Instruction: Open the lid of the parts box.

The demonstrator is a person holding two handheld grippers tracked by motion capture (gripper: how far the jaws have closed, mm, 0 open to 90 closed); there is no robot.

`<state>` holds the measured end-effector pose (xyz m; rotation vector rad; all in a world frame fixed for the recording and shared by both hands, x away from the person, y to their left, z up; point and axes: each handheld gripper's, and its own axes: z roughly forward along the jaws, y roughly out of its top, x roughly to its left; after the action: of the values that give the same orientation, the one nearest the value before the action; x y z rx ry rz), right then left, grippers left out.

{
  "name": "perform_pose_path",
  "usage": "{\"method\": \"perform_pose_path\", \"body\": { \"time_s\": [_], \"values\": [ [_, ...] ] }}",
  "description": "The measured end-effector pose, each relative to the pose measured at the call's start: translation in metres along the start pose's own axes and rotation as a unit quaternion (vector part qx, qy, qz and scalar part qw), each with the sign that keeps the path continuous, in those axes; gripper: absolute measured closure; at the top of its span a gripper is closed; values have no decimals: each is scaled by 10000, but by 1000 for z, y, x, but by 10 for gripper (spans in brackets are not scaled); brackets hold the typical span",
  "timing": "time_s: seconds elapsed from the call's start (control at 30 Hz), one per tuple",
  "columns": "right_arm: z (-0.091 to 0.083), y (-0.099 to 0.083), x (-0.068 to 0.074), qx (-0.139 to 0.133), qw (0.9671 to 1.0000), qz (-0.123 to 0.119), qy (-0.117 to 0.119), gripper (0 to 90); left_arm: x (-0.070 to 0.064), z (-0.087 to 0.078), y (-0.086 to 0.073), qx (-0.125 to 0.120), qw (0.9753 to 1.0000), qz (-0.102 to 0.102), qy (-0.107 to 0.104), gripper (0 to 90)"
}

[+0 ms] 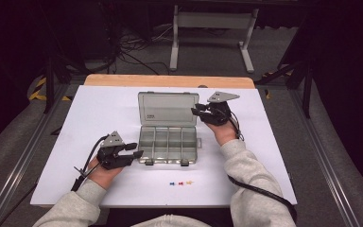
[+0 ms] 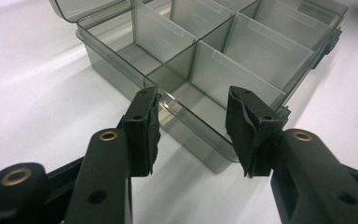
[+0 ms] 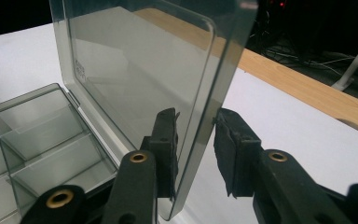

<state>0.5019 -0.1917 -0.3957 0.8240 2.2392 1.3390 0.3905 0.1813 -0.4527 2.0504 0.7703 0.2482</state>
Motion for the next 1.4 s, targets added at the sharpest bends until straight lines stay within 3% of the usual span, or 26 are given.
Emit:
{"method": "perform_pose_path", "body": {
  "time_s": [0.27, 0.43, 0.8, 1.4],
  "values": [
    [7, -3, -4, 58, 9999, 91, 27, 645, 0, 0, 0, 0, 10000, -9, 0, 549],
    [13, -5, -5, 112, 9999, 82, 103, 566, 0, 0, 0, 1, 10000, -2, 1, 549],
    [24, -12, -11, 247, 9987, 334, 282, 450, 0, 0, 0, 0, 10000, -7, 0, 549],
    [35, -25, -15, 394, 9967, 579, 406, 433, 0, 0, 0, -14, 10000, -13, -18, 548]
  ]
}}
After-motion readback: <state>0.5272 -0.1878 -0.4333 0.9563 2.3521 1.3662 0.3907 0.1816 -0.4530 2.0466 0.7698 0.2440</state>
